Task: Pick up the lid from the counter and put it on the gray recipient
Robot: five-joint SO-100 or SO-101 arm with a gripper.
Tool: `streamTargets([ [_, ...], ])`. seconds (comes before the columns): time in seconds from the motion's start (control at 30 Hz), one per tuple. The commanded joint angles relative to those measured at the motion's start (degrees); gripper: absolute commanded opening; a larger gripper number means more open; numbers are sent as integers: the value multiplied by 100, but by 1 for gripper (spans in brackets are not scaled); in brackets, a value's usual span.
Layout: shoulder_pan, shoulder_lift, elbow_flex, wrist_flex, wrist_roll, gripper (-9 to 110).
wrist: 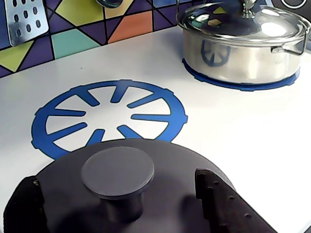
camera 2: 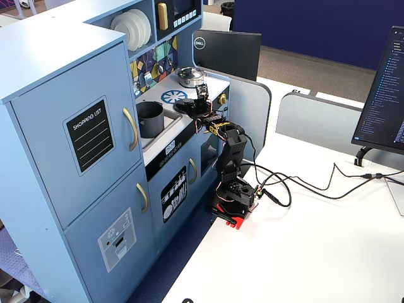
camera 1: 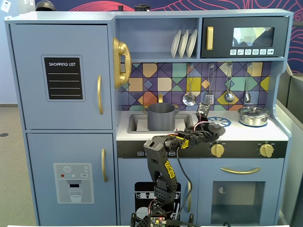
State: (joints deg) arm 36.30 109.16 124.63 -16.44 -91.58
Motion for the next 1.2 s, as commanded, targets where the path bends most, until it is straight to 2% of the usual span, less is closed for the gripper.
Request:
streamTargets([
  [0.0,-123,-18,-483,-220,0,31],
  [0.2,-123,-167,-545,-281,26,26],
  [0.4,-272,-220,-422,-501,-70,0],
  [0.83,-439,-9,-448,-650,35,0],
  [1.0,-457,255,-879,-316,-18,0],
  [1.17,-527,659,-1591,536,79,0],
])
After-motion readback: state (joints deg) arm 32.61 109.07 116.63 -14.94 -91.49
